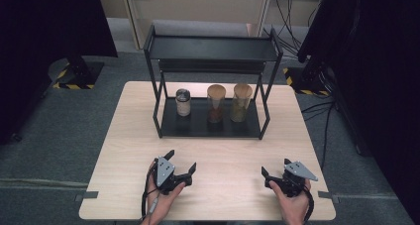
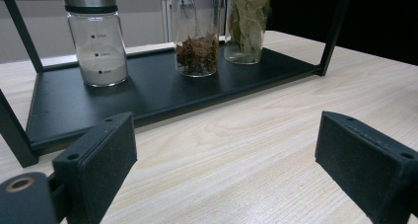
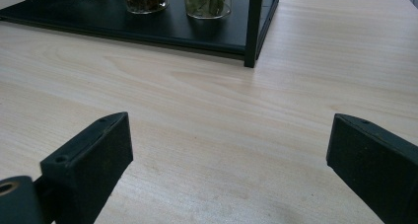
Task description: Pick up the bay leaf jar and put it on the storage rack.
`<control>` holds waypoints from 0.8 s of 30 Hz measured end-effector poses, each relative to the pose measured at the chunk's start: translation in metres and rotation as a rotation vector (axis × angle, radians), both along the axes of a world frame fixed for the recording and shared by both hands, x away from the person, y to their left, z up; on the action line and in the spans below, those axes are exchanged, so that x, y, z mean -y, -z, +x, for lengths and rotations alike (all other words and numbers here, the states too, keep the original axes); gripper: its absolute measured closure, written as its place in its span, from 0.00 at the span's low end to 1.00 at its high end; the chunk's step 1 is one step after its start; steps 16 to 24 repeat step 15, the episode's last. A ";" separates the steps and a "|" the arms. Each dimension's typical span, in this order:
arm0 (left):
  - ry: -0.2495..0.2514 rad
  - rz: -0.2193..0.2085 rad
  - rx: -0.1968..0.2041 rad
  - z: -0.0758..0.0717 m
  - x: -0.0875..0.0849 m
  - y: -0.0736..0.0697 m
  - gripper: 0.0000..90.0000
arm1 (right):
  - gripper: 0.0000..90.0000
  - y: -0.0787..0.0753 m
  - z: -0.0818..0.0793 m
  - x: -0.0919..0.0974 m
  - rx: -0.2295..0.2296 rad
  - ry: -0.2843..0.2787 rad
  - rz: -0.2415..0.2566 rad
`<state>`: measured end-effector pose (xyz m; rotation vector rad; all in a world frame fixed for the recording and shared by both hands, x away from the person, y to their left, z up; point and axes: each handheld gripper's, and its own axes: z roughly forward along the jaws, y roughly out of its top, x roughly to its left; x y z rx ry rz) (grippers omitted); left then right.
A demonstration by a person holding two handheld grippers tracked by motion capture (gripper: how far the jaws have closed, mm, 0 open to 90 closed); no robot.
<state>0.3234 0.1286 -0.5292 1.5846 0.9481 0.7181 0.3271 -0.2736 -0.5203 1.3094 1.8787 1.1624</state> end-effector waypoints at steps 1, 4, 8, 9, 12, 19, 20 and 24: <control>0.000 -0.001 0.000 0.000 0.000 0.000 0.09 | 0.04 0.001 0.000 0.000 0.000 0.002 0.000; 0.000 -0.002 -0.001 0.000 0.000 0.000 0.09 | 0.04 0.001 -0.001 0.000 0.005 0.003 -0.002; 0.000 -0.003 0.000 0.000 0.000 0.000 0.09 | 0.04 0.001 -0.001 0.000 0.007 0.004 -0.001; 0.000 -0.004 0.000 0.000 -0.001 0.000 0.09 | 0.04 0.001 -0.001 0.000 0.009 0.004 -0.001; 0.001 -0.007 -0.002 0.000 -0.001 0.000 0.09 | 0.04 0.001 -0.001 0.000 0.011 0.003 -0.001; 0.003 -0.008 -0.006 0.001 -0.001 0.000 0.09 | 0.04 0.001 -0.001 0.000 0.010 0.000 0.001; 0.003 -0.008 -0.006 0.001 -0.001 0.000 0.09 | 0.04 0.001 -0.001 0.000 0.010 0.000 0.001; 0.003 -0.008 -0.006 0.001 -0.001 0.000 0.09 | 0.04 0.001 -0.001 0.000 0.010 0.000 0.001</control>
